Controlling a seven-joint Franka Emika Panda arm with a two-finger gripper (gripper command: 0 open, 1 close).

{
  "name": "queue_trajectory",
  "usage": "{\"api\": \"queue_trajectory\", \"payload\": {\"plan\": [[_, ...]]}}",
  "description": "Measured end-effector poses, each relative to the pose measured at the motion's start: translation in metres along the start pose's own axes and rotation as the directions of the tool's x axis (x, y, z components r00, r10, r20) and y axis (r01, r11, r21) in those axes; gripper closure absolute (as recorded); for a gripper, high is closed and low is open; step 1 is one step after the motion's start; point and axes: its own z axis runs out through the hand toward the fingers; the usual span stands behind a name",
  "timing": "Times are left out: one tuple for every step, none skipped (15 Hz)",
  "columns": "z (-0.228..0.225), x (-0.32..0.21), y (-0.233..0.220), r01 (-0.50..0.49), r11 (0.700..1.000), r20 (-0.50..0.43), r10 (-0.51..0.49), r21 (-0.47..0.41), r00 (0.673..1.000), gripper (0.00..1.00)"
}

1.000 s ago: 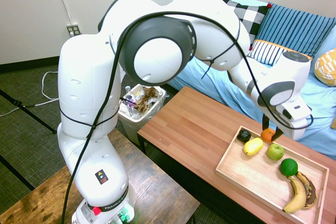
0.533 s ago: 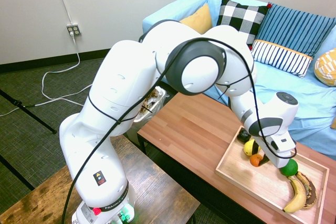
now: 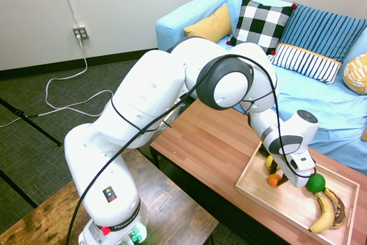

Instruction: Put the tangerine in the tray

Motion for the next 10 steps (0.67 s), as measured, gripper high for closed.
{"api": "queue_trajectory", "payload": {"plan": [[0.000, 0.000, 0.000, 0.002, 1.000, 0.000, -0.002, 0.001, 1.000, 0.00], [0.000, 0.000, 0.000, 0.004, 1.000, 0.001, -0.004, 0.001, 1.000, 0.00], [0.000, 0.001, 0.000, 0.006, 1.000, 0.001, -0.006, 0.002, 1.000, 0.00], [0.000, 0.001, 0.000, 0.007, 1.000, 0.001, -0.007, 0.003, 1.000, 0.00], [-0.001, 0.002, 0.001, 0.009, 1.000, 0.001, -0.009, 0.004, 1.000, 0.00], [-0.003, 0.003, 0.001, 0.011, 1.000, 0.002, -0.012, 0.010, 1.000, 0.00], [-0.008, 0.005, 0.001, 0.013, 1.000, -0.001, -0.013, 0.018, 1.000, 0.00], [-0.013, 0.007, 0.001, 0.016, 1.000, -0.005, -0.016, 0.025, 1.000, 0.00], [-0.018, 0.009, 0.002, 0.018, 0.999, -0.009, -0.017, 0.031, 1.000, 0.00], [-0.024, 0.010, 0.003, 0.018, 0.999, -0.012, -0.017, 0.039, 1.000, 0.00]]}}
